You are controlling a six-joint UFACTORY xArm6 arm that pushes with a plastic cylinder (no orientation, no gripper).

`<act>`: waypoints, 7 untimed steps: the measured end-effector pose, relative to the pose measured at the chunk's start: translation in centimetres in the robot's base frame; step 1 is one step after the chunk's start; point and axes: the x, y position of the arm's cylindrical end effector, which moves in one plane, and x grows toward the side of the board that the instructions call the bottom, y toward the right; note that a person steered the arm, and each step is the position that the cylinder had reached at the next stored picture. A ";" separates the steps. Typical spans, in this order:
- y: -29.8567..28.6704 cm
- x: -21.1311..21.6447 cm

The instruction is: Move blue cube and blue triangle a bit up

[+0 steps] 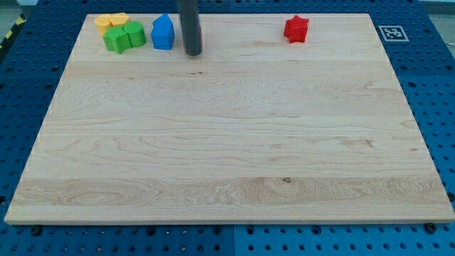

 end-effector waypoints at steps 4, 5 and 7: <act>-2.3 1.9; -3.8 3.2; -6.5 1.5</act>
